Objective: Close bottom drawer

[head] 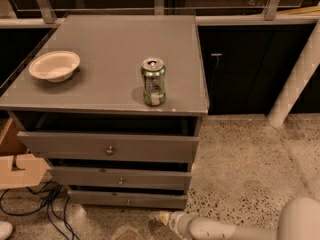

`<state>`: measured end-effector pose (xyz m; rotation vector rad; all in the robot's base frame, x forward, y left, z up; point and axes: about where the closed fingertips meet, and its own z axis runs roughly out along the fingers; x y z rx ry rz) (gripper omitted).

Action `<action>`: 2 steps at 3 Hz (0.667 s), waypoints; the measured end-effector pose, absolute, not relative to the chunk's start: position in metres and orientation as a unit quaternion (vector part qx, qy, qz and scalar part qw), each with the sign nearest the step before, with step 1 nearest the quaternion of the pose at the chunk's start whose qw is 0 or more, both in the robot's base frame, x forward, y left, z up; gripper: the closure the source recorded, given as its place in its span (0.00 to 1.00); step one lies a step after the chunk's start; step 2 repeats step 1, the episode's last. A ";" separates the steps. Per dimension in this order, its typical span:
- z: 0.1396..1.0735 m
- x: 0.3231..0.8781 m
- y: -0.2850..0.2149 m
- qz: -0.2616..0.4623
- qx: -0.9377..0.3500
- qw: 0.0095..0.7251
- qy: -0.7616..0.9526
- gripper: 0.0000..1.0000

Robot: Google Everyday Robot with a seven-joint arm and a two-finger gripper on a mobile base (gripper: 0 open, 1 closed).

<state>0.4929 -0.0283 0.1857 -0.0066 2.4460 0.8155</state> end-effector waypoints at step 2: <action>0.185 0.476 -0.037 0.305 0.008 0.273 0.912 0.82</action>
Offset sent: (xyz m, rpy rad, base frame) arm 0.0000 0.0000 0.0000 0.0000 0.0000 0.0000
